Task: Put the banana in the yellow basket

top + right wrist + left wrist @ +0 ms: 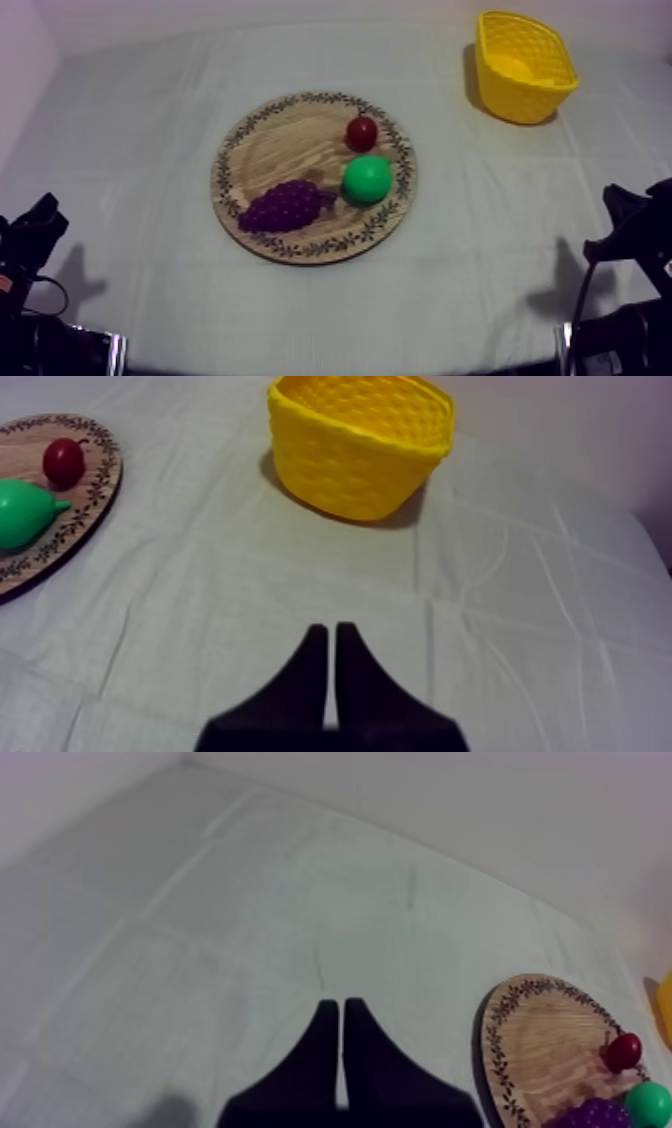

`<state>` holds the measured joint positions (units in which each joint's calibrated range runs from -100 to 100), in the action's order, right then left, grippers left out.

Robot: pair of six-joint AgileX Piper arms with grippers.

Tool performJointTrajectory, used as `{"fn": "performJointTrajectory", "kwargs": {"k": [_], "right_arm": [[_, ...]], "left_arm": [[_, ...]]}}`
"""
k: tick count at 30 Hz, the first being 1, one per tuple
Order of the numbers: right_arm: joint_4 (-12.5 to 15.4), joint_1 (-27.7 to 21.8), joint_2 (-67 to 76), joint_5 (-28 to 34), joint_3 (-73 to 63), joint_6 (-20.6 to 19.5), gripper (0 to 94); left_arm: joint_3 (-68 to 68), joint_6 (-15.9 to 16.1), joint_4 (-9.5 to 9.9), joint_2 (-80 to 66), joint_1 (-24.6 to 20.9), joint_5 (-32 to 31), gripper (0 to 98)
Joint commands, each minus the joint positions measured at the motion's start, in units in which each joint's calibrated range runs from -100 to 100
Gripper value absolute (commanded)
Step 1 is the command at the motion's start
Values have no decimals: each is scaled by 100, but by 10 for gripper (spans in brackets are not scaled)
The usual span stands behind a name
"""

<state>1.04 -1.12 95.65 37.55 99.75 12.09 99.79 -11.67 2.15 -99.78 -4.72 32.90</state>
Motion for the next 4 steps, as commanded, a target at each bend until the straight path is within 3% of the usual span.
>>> {"fn": "performJointTrajectory", "kwargs": {"k": [1, 4], "right_arm": [[1, -3, 2, 3, 2, 0, 4], [1, -3, 2, 3, 2, 0, 4]], "left_arm": [[-1, 2, 3, -5, -2, 0, 1], [-1, 2, 3, -5, -2, 0, 1]]}}
